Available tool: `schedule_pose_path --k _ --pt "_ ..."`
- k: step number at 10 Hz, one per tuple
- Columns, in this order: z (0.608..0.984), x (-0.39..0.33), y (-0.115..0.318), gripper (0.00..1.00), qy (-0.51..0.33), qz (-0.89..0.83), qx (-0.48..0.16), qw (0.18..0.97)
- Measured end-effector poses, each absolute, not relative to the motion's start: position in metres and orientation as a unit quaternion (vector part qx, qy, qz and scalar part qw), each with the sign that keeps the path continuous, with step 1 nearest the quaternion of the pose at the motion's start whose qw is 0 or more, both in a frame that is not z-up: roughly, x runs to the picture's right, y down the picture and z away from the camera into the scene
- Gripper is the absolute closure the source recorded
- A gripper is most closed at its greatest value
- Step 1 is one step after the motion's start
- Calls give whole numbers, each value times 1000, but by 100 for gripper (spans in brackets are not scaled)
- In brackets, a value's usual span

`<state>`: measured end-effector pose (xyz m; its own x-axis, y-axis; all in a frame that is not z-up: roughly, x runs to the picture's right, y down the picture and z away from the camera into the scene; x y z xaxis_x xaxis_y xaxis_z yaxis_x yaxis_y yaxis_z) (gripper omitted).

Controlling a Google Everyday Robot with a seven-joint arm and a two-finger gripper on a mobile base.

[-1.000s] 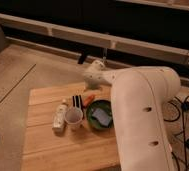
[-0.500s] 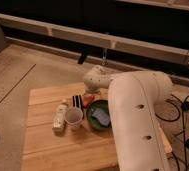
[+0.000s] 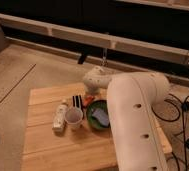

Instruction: Drag the pepper across the table

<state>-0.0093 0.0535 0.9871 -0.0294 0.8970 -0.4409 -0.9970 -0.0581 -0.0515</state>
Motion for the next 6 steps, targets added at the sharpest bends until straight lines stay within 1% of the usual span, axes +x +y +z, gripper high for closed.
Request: schedule_pose_path --k 1,3,4,6 --pt "988 -9 53 74 140 704 -182 672" --pt "991 -4 53 95 147 707 -178 669" --pt "992 -1 53 99 151 708 -176 667" --pt "996 7 54 100 164 713 -171 660"
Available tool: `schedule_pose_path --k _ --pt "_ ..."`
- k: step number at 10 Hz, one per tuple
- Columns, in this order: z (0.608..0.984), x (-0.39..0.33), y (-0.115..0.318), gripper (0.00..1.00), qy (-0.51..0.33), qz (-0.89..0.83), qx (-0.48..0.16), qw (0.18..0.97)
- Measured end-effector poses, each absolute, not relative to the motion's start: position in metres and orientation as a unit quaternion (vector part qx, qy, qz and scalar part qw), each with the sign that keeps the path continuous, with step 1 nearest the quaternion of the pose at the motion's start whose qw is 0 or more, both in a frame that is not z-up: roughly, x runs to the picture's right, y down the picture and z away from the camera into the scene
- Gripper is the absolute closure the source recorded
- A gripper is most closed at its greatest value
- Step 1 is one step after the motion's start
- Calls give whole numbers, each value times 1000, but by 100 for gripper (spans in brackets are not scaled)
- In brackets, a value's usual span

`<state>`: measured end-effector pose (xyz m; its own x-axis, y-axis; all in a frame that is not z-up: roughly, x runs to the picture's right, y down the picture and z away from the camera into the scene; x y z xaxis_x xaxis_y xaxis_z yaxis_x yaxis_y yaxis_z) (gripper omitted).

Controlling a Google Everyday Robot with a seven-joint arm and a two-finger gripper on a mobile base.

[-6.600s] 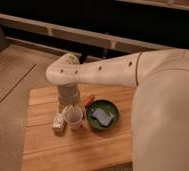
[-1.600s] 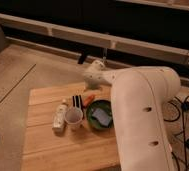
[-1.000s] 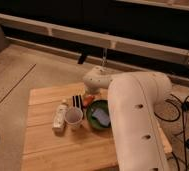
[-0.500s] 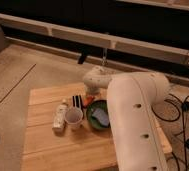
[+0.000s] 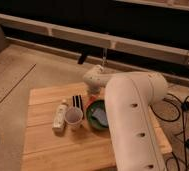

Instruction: Drag the pepper across the table

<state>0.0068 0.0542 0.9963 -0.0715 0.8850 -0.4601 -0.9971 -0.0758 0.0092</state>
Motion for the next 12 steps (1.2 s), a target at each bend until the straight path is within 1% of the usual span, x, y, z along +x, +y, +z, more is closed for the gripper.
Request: schedule_pose_path --k 6,9,12 --pt "1000 53 46 100 199 714 -130 659" --pt "987 98 27 100 219 717 -86 656" --pt "959 155 8 100 246 723 -31 645"
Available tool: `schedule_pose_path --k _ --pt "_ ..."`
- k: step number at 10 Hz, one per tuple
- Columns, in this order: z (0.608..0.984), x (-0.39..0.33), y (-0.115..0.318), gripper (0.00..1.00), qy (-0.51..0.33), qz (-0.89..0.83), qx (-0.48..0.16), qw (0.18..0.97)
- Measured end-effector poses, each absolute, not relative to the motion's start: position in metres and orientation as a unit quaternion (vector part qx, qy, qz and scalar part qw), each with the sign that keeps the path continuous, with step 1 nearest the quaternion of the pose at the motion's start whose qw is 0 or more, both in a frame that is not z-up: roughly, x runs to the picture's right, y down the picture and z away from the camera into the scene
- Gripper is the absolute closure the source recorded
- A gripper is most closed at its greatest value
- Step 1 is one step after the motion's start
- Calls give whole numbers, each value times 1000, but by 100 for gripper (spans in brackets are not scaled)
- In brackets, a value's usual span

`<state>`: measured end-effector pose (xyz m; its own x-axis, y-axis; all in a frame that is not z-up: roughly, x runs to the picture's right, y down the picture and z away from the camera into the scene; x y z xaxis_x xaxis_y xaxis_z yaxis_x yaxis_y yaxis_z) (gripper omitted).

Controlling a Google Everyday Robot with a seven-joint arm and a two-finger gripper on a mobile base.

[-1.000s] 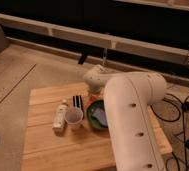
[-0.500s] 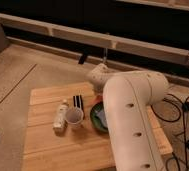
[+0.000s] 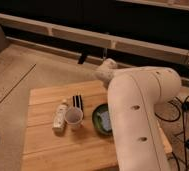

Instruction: Drag the pepper across the table

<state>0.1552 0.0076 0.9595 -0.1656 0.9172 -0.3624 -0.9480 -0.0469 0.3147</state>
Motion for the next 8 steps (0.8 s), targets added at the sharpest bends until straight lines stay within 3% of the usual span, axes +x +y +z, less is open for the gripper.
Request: schedule_pose_path --k 3,6,8 --pt "930 200 8 100 268 734 5 624" --pt "931 196 7 91 265 734 4 625" --pt "931 196 8 72 265 734 4 625"
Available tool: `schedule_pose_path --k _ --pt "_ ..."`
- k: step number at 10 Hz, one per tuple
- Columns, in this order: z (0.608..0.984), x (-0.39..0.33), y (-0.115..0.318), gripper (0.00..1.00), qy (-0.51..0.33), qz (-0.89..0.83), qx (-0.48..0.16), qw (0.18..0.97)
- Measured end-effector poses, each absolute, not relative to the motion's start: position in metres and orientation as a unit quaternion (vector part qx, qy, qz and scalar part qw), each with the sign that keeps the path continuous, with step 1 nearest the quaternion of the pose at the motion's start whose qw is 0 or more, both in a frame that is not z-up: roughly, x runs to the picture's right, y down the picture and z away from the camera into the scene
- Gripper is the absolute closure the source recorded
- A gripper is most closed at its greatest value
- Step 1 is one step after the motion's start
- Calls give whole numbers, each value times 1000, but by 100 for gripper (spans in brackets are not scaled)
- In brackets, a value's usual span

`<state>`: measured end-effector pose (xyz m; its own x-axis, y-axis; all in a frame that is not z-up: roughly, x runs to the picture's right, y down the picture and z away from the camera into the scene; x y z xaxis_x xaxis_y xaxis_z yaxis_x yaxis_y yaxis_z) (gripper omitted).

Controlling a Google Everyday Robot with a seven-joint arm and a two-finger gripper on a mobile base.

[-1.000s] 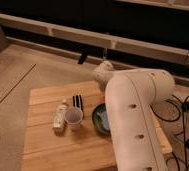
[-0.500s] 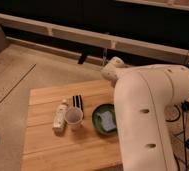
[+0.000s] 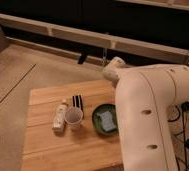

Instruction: Drag the pepper across the table

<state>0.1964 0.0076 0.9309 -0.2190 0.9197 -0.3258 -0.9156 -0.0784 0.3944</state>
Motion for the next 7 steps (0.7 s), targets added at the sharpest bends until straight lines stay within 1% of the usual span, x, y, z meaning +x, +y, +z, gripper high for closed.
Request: schedule_pose_path --k 2,3,4,5,6,7 --pt "931 196 8 52 265 734 4 625" --pt "931 196 8 40 265 734 4 625" --pt "931 196 8 32 265 734 4 625" --pt "931 196 8 25 265 734 4 625" --pt "931 196 8 20 266 734 4 625" --pt "931 196 8 20 265 734 4 625"
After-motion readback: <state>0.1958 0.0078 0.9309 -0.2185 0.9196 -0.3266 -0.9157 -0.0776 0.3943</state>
